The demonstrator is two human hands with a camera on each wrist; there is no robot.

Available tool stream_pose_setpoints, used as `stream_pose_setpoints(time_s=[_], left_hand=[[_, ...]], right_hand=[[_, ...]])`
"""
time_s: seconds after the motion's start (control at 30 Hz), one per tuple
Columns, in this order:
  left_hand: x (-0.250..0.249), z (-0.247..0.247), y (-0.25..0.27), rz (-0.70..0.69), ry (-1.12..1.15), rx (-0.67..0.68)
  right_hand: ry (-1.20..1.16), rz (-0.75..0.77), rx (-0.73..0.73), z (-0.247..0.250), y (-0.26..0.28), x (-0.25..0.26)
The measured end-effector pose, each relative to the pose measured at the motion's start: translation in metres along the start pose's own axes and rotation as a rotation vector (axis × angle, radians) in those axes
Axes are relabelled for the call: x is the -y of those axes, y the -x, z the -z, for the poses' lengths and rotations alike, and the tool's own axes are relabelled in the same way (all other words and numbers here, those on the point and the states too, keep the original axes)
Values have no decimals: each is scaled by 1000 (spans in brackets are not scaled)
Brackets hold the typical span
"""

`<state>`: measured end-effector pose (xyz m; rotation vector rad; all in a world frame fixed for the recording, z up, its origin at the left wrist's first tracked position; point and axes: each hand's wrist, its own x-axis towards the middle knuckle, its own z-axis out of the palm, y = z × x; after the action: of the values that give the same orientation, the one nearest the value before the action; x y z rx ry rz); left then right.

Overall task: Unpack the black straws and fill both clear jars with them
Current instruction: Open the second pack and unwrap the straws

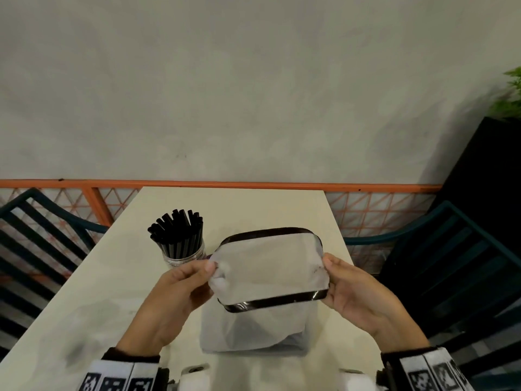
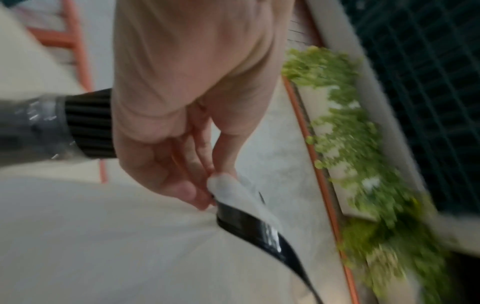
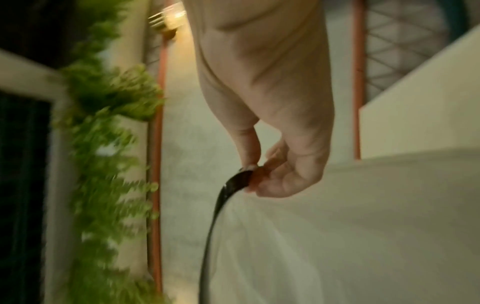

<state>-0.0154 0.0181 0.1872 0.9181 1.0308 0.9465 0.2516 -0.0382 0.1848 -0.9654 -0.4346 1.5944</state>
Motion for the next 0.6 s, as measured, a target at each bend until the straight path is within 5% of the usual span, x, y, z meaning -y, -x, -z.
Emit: stream_pose_setpoints(time_s=[0.13,0.33,0.47,0.6], left_hand=[[2,9,-4,141,425,85],[6,5,-3,225,609,137],[0,4,6,178,480,244],[0,0,11,-1,107,38]], right_hand=[[-266,11,16,14,-9,6],[-279,58,32,19,-7,2],[-277,49,33,17,-7,-3],[-41,160,12,9,-1,-5]])
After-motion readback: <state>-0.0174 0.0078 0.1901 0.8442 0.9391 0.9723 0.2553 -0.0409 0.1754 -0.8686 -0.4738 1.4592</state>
